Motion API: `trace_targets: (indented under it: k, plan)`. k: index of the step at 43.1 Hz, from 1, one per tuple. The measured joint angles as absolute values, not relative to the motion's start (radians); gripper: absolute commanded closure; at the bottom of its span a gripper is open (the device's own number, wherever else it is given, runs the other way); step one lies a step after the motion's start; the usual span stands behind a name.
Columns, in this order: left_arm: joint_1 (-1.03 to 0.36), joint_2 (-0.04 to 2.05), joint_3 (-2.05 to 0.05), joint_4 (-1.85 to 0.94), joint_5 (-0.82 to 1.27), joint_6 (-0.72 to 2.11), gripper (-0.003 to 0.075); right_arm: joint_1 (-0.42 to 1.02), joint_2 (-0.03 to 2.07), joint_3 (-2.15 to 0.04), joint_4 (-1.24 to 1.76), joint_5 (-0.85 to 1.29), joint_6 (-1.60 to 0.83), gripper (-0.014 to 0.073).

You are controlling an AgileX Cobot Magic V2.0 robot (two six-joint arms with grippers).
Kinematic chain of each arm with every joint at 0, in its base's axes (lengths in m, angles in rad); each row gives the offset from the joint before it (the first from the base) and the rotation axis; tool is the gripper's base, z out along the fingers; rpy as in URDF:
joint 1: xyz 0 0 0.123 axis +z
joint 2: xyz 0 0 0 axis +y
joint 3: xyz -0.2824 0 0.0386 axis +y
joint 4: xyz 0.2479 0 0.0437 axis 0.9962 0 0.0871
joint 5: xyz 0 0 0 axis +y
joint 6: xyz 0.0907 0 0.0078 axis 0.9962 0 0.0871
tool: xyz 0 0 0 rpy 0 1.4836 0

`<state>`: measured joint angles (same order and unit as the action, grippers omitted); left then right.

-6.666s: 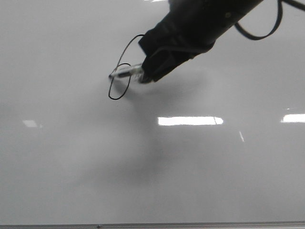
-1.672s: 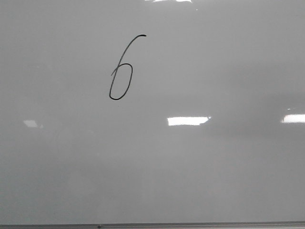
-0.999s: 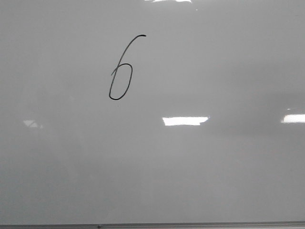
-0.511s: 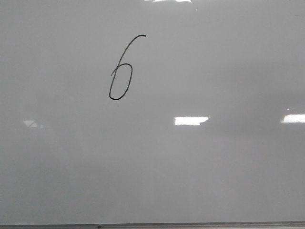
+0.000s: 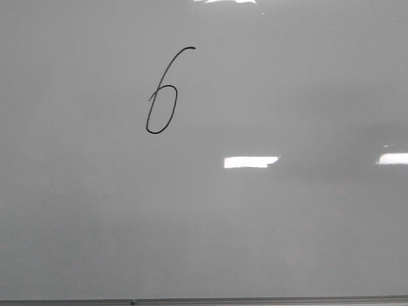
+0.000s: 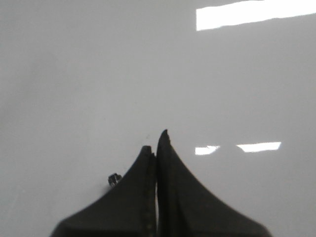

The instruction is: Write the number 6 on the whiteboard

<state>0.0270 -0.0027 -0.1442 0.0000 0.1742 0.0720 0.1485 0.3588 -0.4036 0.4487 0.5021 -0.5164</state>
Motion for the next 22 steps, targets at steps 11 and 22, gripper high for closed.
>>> trace_targets:
  k: [11,22]
  plan:
    - [-0.009,-0.005,0.006,0.07,0.173,-0.071,0.0741,0.149,0.359,-0.404,0.449,0.502,-0.516,0.0653]
    - [-0.038,-0.005,0.006,0.068,0.176,-0.079,0.0741,0.149,0.359,-0.404,0.449,0.502,-0.516,0.0653]
